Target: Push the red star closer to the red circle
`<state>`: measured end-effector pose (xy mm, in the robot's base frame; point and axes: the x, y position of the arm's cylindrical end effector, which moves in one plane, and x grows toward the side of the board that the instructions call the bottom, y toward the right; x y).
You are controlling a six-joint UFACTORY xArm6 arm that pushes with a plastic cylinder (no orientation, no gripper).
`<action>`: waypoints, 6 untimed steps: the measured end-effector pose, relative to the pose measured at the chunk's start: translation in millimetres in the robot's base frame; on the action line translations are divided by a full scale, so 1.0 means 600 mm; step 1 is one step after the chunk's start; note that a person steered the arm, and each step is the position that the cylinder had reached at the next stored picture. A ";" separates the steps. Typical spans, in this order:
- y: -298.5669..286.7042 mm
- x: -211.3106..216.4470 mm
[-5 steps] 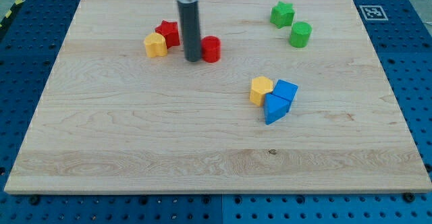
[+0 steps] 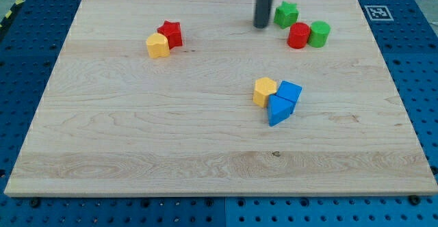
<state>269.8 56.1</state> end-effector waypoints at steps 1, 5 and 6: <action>-0.166 -0.038; -0.407 0.077; -0.345 0.080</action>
<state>317.5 -150.6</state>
